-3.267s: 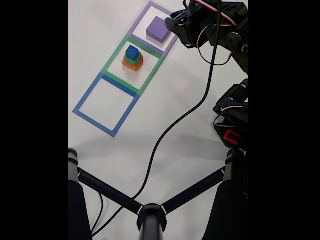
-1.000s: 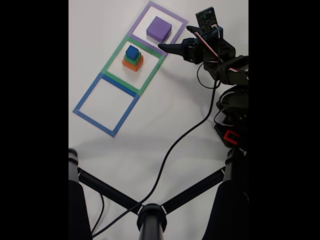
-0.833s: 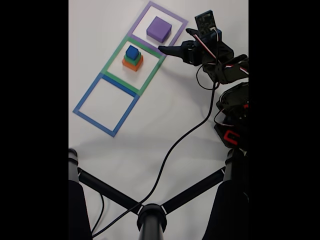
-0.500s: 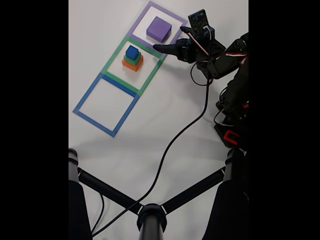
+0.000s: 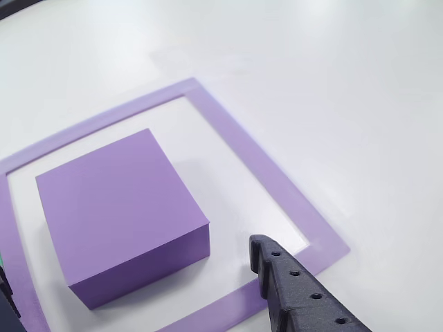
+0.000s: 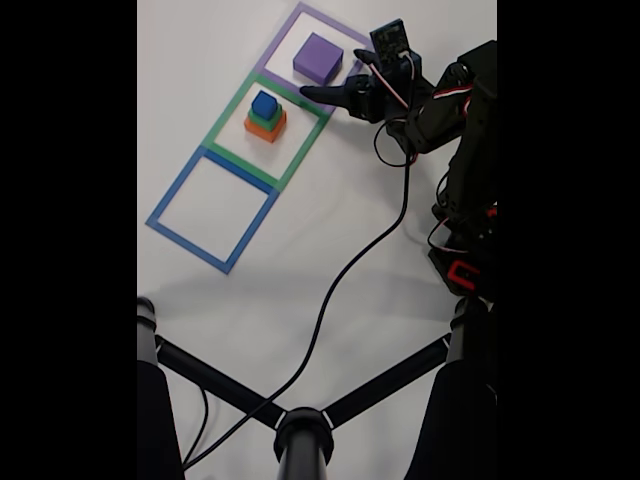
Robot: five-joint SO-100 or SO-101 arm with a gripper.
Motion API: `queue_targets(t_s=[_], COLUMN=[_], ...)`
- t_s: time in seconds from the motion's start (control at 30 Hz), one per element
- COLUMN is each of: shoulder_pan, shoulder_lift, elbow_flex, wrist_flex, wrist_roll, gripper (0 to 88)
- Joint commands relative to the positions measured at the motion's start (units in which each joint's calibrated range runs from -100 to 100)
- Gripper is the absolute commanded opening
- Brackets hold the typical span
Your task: Tower of hanoi
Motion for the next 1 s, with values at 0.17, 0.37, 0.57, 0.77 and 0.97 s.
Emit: queue_targets(t_s=[0.17,0.37,0.57,0.77,0.97], shoulder_pan=[-0.4,-0.55,-1.24,-2.38,-3.37], shoulder_lift=[2.28,4.36,5.64,5.8,5.88], elbow_flex=[-4.41,-7.59,-8.32,-8.32,-8.59], wrist_flex=[-1.56,-1.39,-1.47,-1.47,-1.56], wrist_roll=[0.59,0.59,0.59,0.59,0.59], gripper=[41.3,40.8,37.6,35.0,29.9])
